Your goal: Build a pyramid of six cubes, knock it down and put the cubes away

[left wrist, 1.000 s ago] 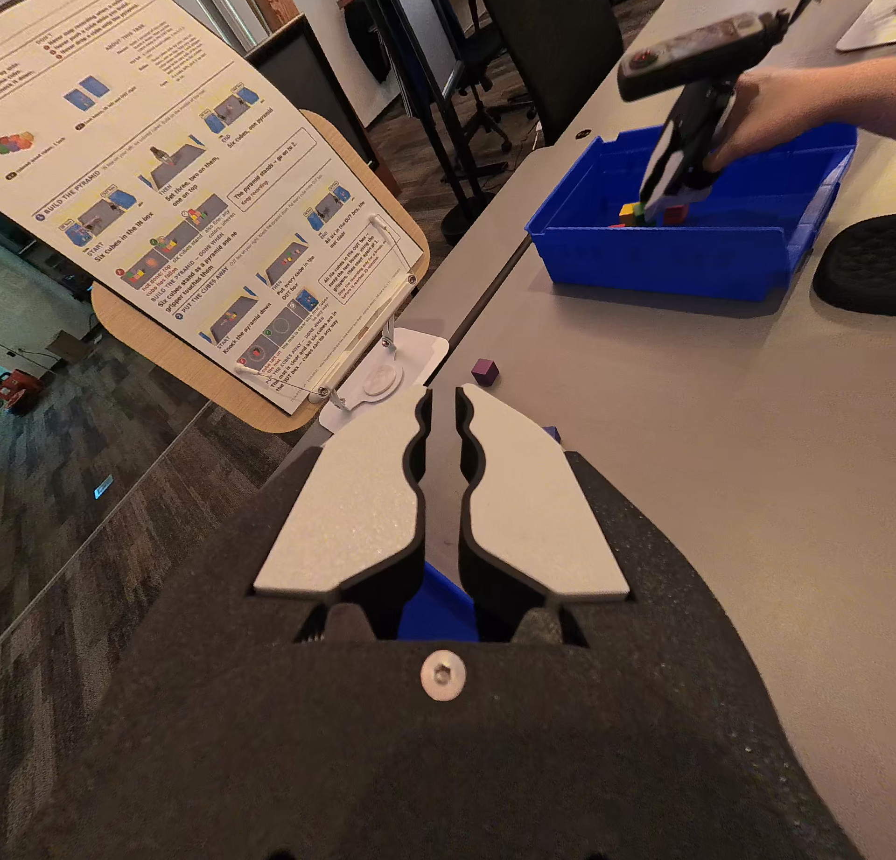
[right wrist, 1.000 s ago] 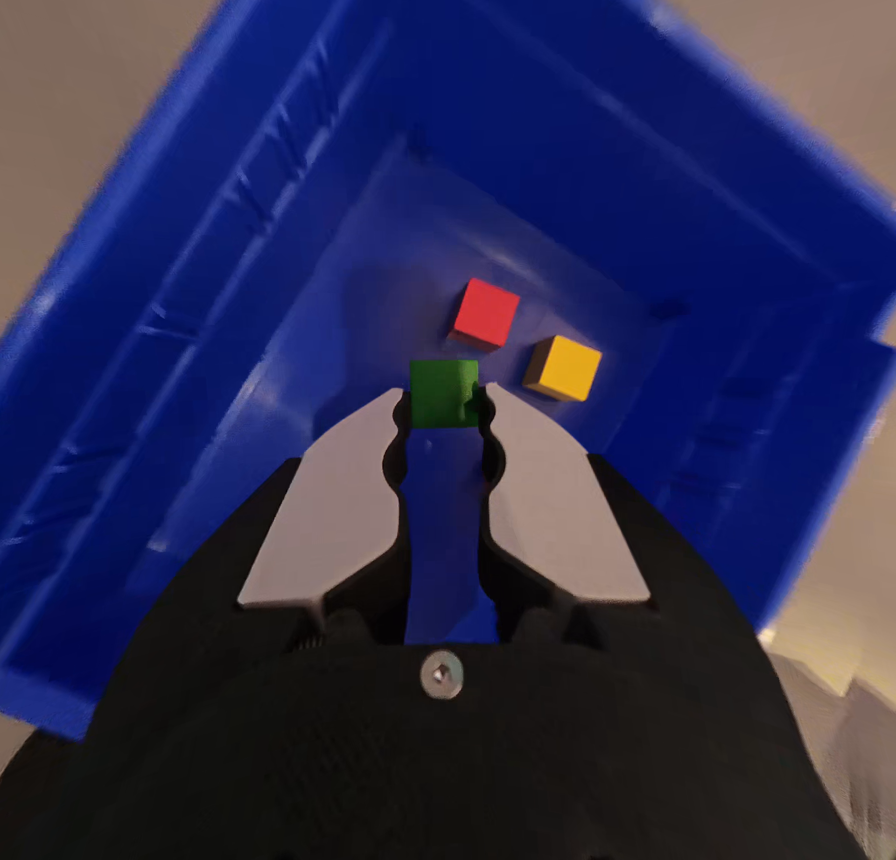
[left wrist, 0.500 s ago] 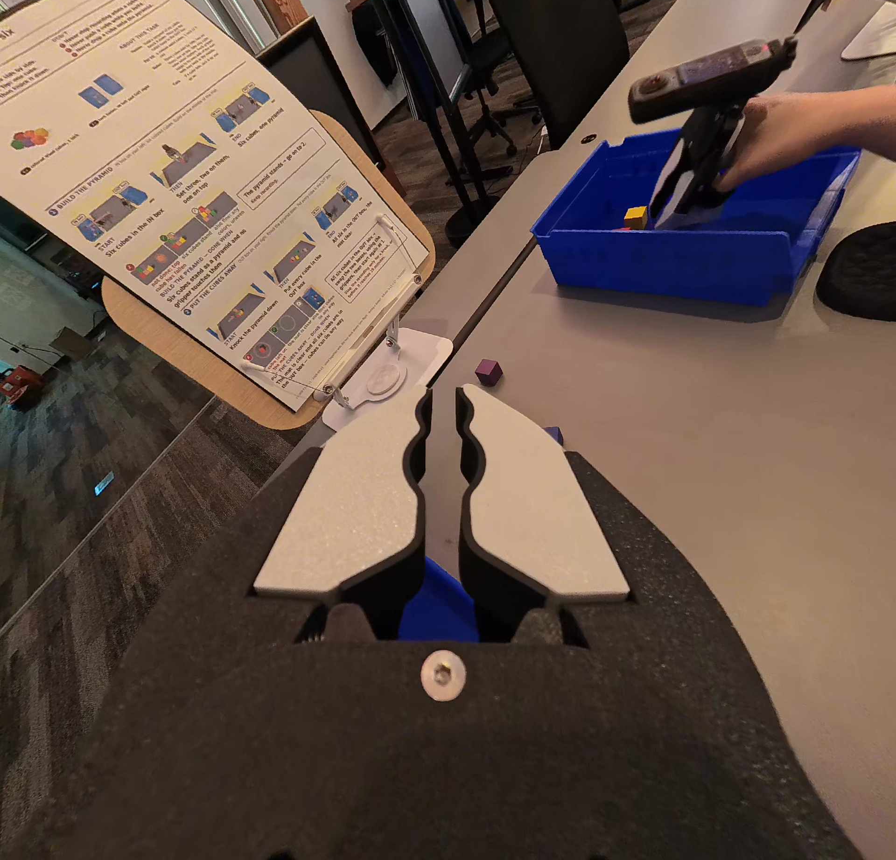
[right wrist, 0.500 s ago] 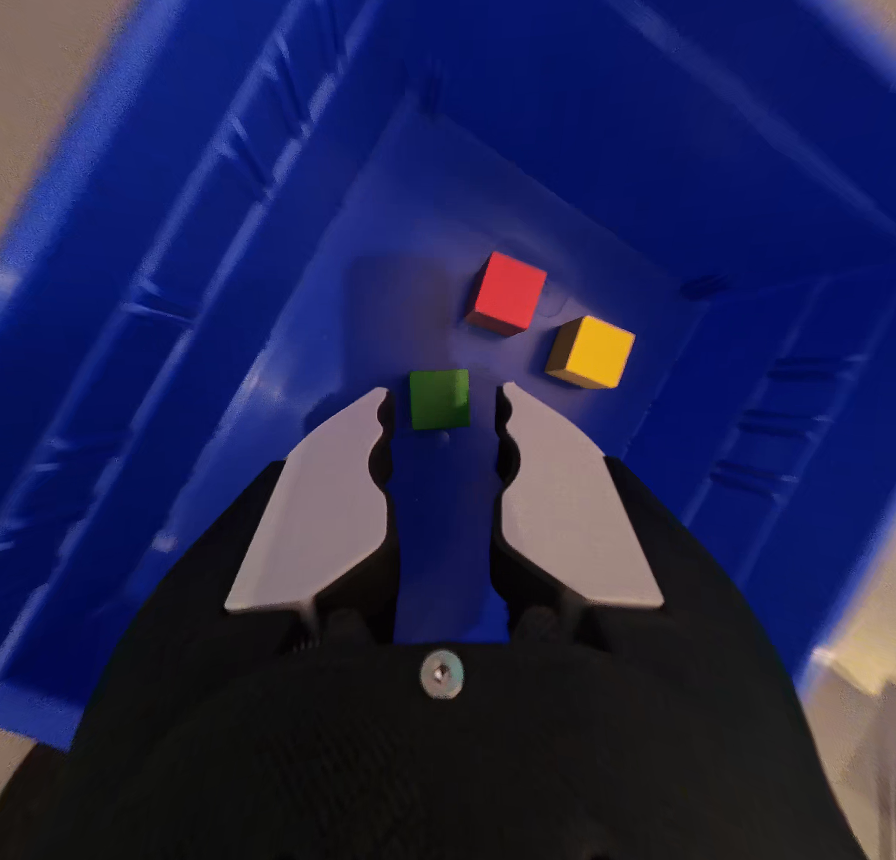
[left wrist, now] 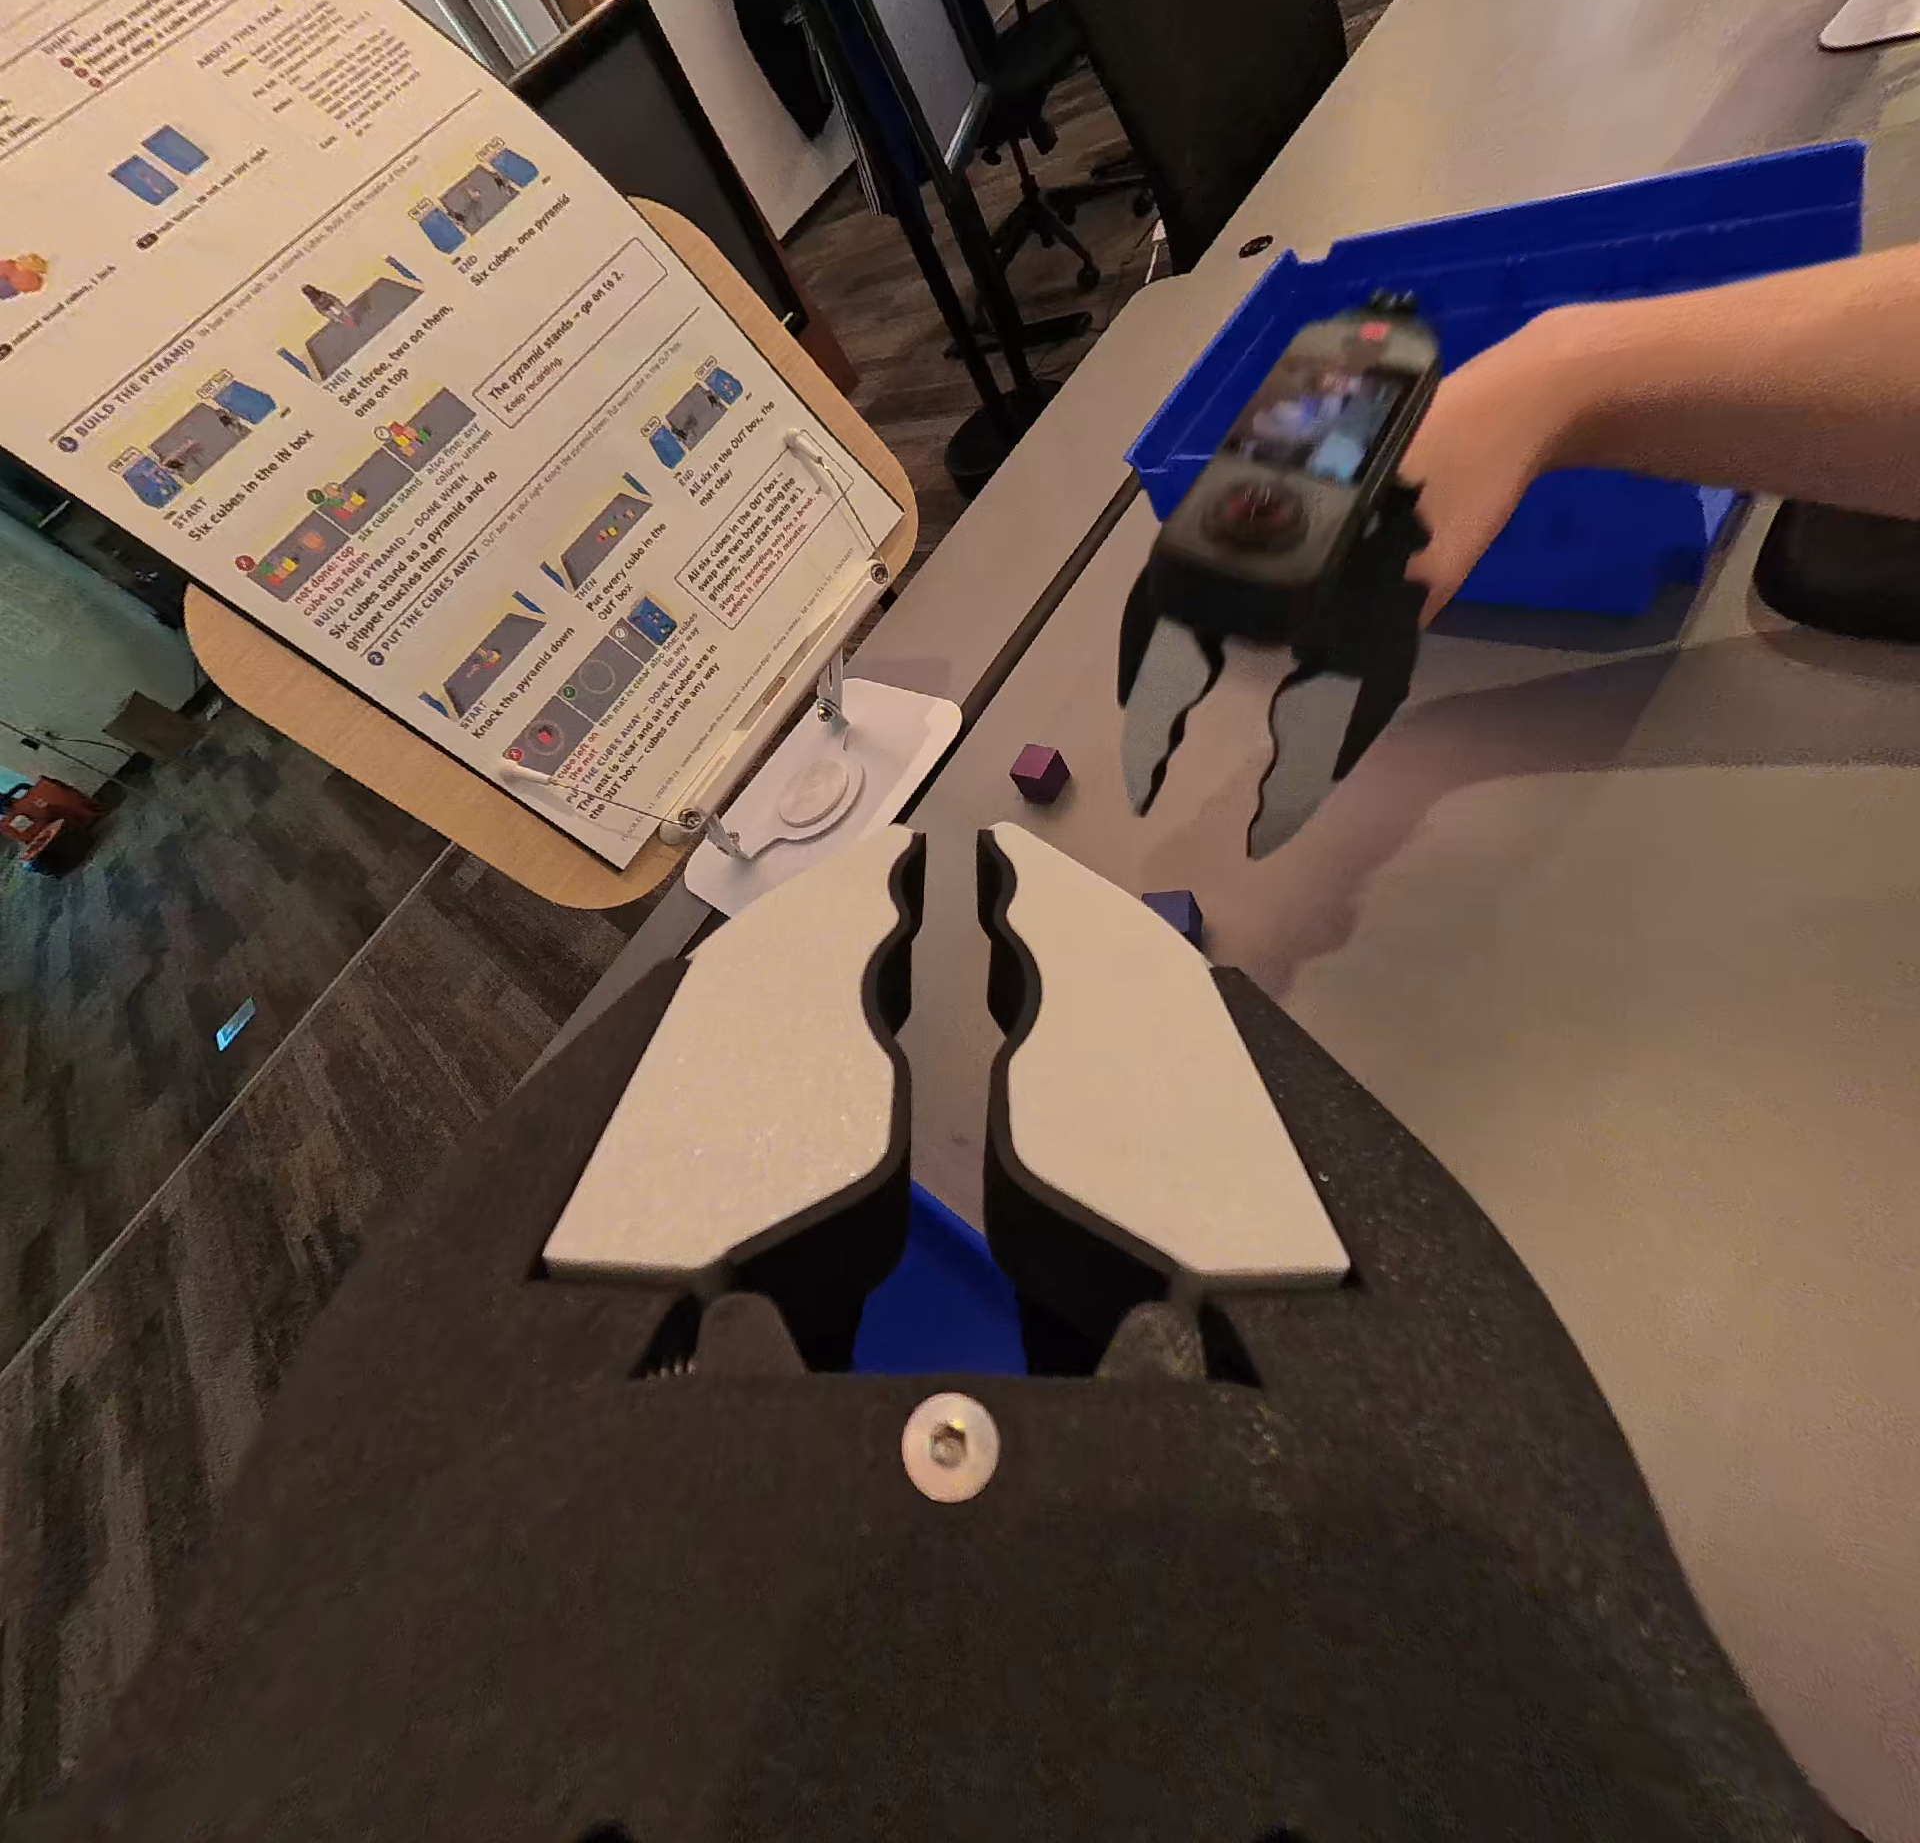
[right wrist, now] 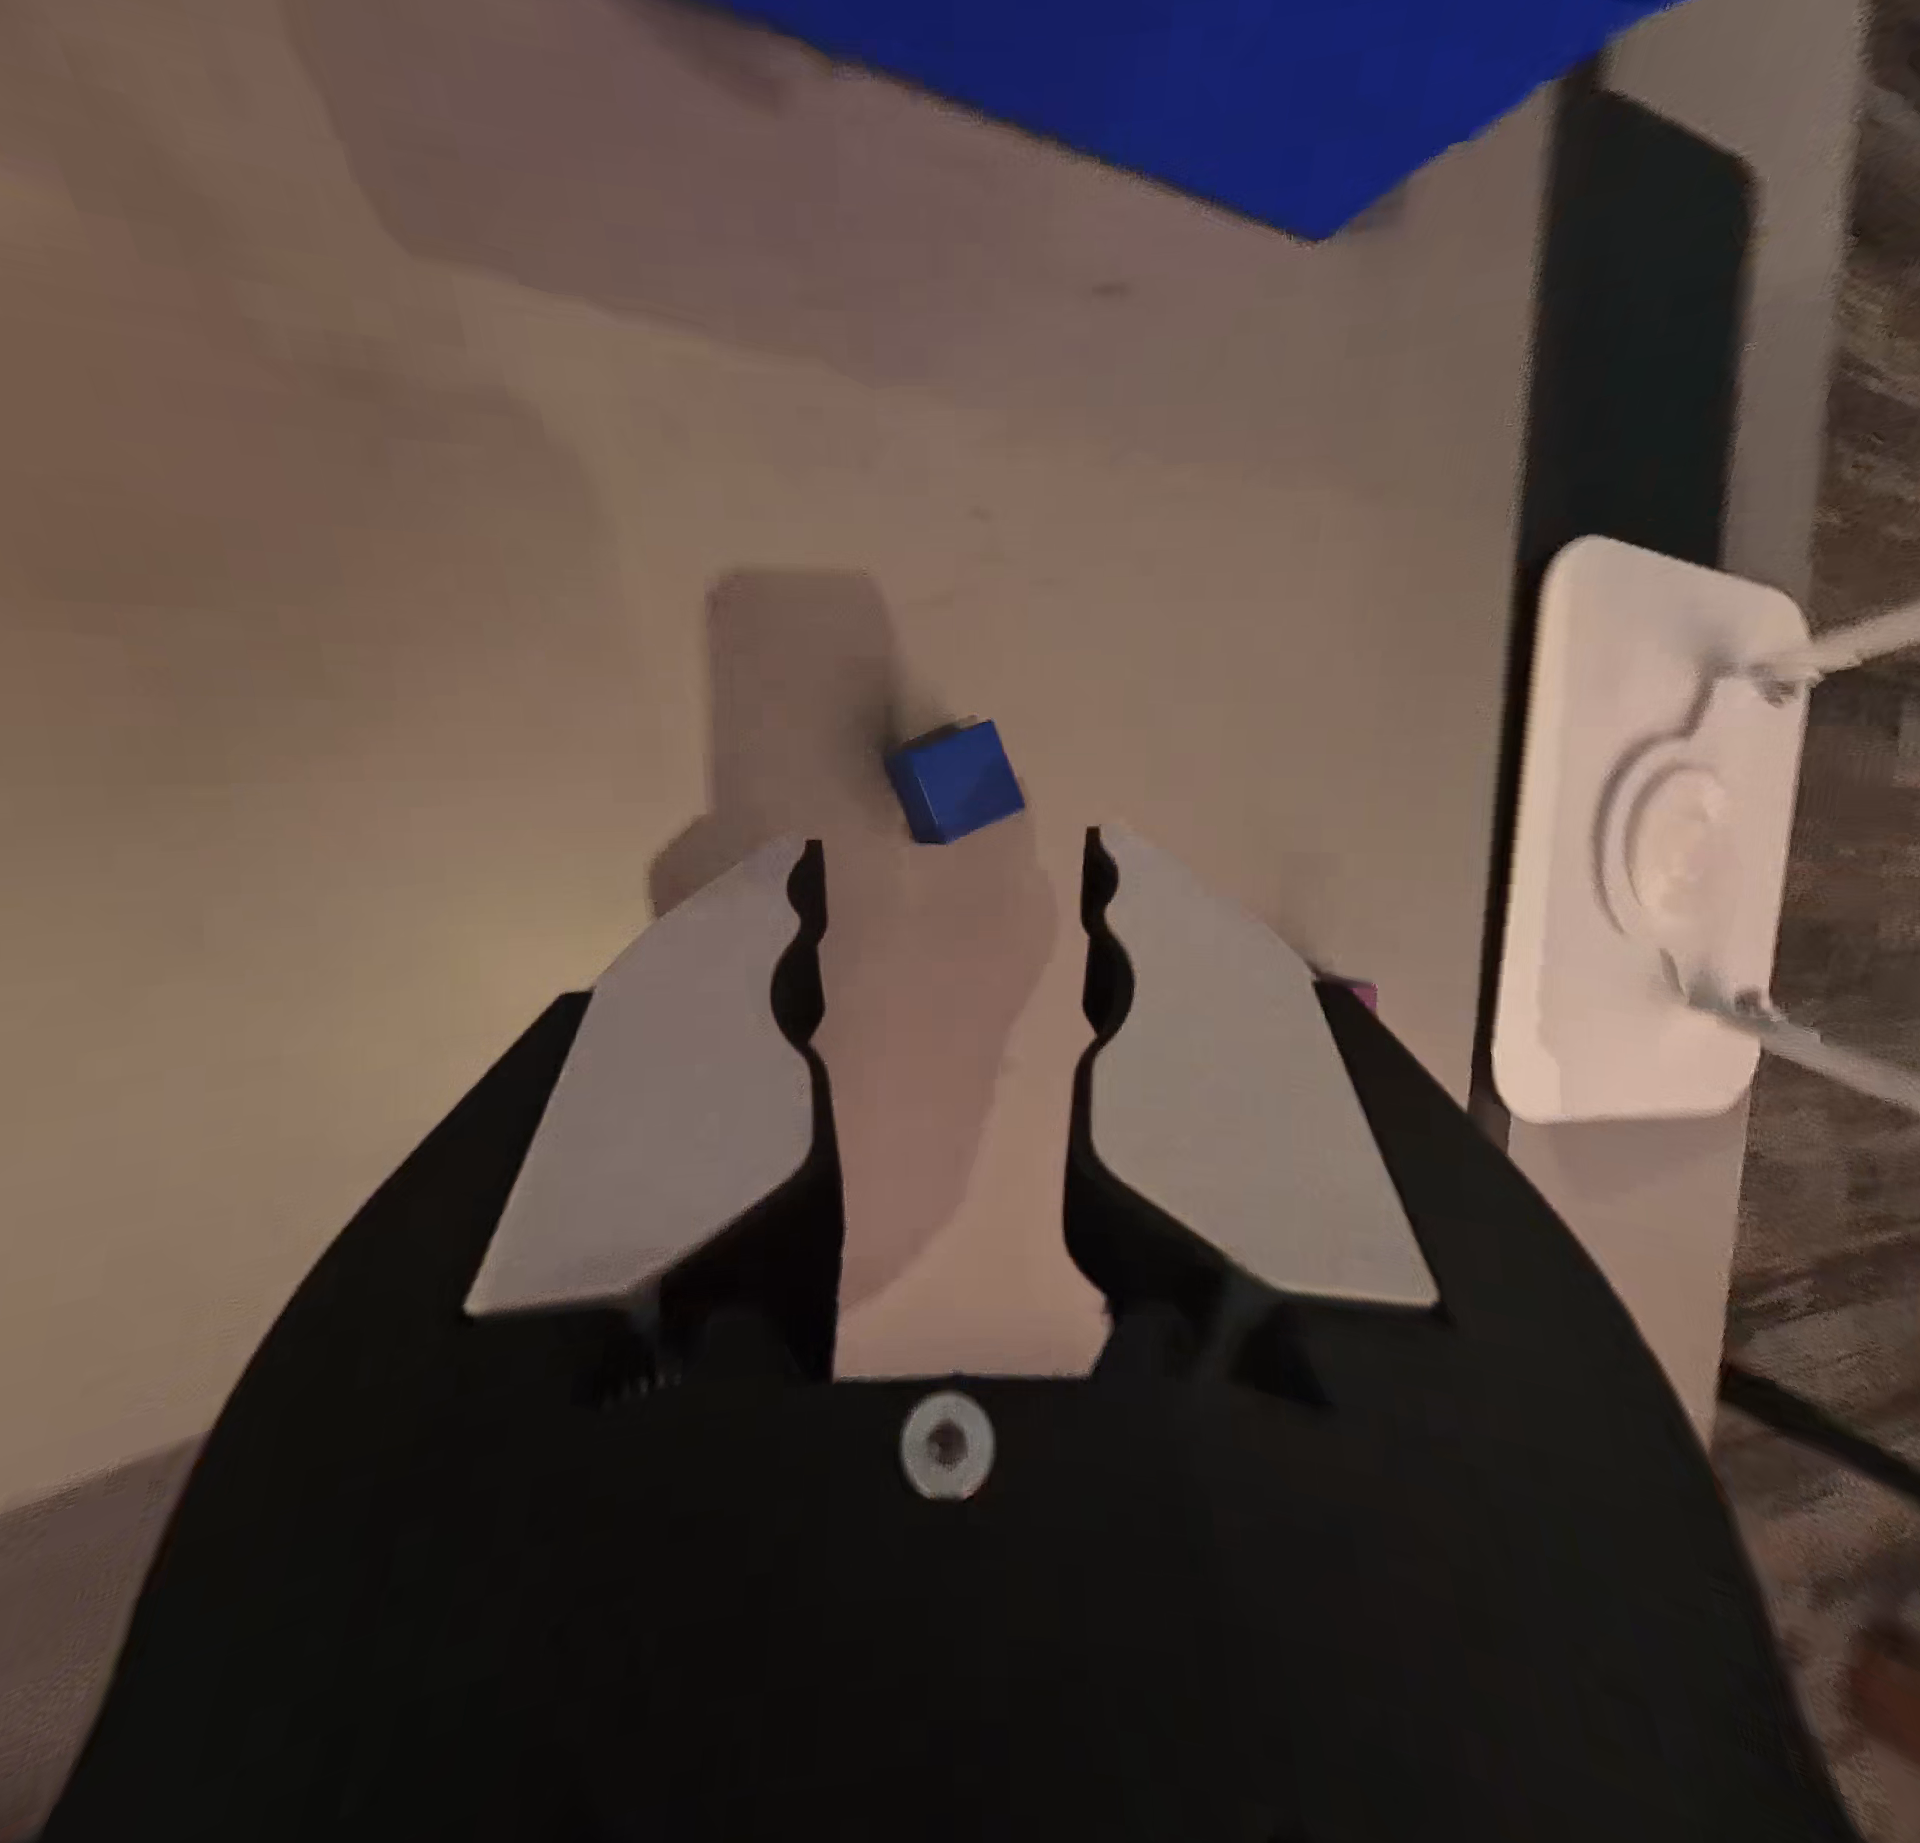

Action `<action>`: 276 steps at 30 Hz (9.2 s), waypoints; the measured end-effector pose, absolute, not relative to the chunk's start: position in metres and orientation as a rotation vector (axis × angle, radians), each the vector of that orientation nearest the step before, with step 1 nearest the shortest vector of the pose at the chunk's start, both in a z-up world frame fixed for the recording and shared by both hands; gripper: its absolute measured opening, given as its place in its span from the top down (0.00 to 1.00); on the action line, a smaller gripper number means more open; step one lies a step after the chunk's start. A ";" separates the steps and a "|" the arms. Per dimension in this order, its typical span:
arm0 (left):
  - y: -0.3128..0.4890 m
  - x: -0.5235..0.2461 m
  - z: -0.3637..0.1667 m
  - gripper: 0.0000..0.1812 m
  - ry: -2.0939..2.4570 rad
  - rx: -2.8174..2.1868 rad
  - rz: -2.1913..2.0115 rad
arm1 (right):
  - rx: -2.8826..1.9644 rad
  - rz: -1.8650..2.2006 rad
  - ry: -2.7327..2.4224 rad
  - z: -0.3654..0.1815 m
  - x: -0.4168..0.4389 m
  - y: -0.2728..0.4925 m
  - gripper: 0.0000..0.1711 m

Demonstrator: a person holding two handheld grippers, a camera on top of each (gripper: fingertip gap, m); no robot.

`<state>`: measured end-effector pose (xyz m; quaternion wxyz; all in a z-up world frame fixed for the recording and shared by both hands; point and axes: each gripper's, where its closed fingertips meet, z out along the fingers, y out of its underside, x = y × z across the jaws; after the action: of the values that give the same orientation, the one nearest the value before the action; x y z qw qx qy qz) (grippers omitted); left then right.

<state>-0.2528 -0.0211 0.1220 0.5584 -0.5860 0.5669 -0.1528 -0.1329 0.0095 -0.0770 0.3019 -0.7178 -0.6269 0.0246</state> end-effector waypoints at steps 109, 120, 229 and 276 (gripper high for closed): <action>-0.020 -0.252 0.116 0.94 1.362 -1.412 -0.399 | -2.563 -0.056 -0.088 0.005 0.132 -0.062 0.83; -0.021 -0.248 0.109 0.94 1.382 -1.436 -0.377 | -2.833 -0.010 0.005 -0.134 0.161 -0.098 0.82; 0.020 -0.508 0.069 0.85 0.319 -2.137 -0.337 | -3.157 0.225 -0.108 0.046 0.029 0.013 0.96; -0.028 -0.591 0.083 0.86 0.015 -1.954 -0.380 | -2.728 0.547 -0.631 -0.050 -0.406 0.157 0.81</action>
<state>-0.5913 -0.0276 0.0826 0.5443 -0.8235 0.0062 -0.1602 -0.4060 0.1569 -0.0503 0.1437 -0.9463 -0.2189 0.1897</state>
